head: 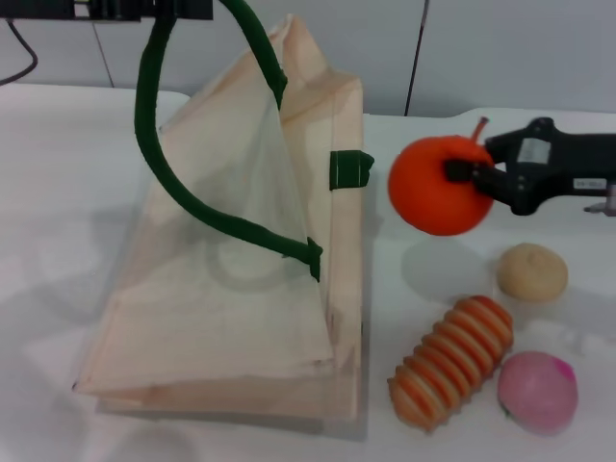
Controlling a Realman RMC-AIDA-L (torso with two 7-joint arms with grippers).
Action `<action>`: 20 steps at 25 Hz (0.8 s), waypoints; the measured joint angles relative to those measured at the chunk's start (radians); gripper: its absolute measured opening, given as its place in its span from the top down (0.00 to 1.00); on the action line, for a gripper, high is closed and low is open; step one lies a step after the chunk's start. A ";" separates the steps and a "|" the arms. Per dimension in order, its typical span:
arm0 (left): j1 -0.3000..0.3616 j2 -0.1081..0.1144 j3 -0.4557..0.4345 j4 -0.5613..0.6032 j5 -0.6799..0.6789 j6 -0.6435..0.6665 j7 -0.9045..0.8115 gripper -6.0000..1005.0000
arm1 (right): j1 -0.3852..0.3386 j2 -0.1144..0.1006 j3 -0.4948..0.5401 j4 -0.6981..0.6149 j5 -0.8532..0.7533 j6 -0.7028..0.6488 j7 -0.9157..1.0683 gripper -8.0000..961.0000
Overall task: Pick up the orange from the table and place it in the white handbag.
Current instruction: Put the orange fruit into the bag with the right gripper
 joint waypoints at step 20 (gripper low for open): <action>-0.032 0.016 0.000 0.095 -0.024 -0.012 -0.002 0.87 | 0.213 0.011 -0.413 0.203 0.235 -0.175 -0.001 0.93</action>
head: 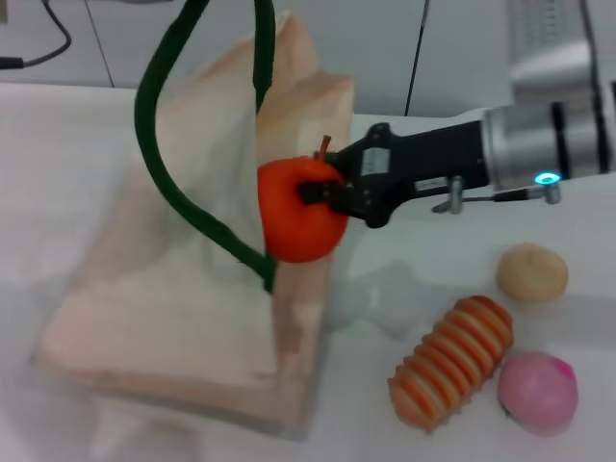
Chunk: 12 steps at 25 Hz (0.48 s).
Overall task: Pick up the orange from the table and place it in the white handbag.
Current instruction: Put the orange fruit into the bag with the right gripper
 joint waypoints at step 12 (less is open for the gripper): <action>-0.016 0.001 0.000 0.014 -0.037 0.000 -0.009 0.87 | 0.020 0.003 -0.083 0.037 0.061 -0.149 0.007 0.93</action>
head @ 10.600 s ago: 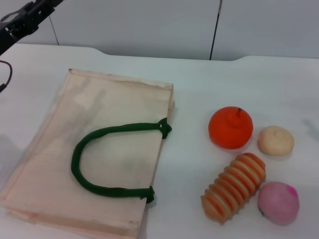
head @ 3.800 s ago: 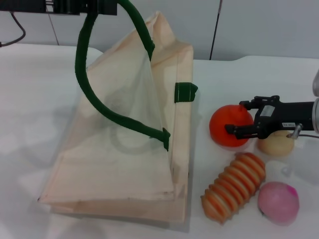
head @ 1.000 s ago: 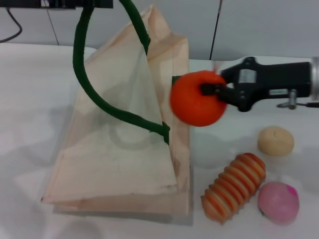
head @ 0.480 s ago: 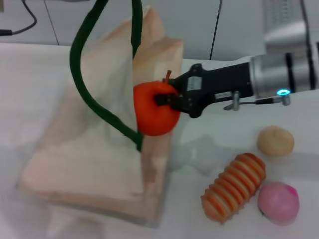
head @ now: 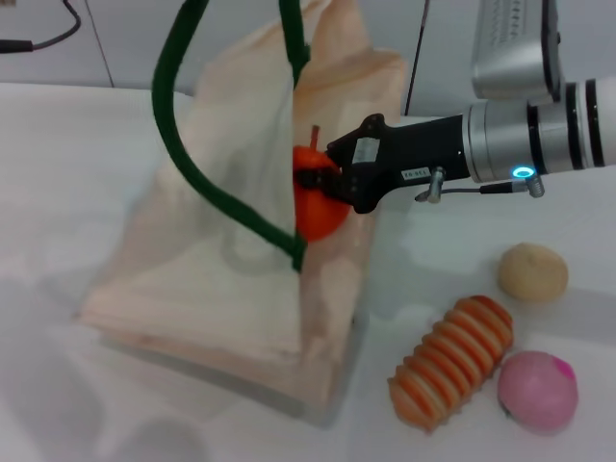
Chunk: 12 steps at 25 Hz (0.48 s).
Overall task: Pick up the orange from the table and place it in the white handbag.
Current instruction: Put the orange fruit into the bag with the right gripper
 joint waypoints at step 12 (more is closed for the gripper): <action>-0.003 0.013 0.000 0.036 -0.059 0.001 -0.007 0.87 | 0.058 0.006 -0.051 0.044 0.059 -0.077 0.001 0.93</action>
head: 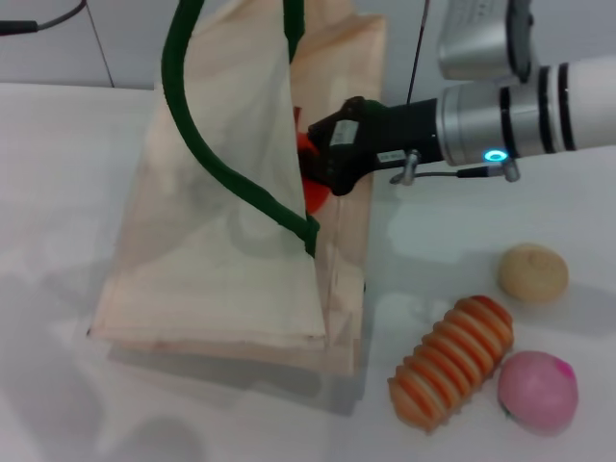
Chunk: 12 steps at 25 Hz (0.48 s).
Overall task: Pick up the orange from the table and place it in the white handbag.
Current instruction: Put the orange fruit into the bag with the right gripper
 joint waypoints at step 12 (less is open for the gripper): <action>0.038 0.001 0.000 0.004 -0.030 -0.030 0.004 0.86 | 0.004 -0.001 -0.148 -0.009 0.126 -0.045 -0.002 0.74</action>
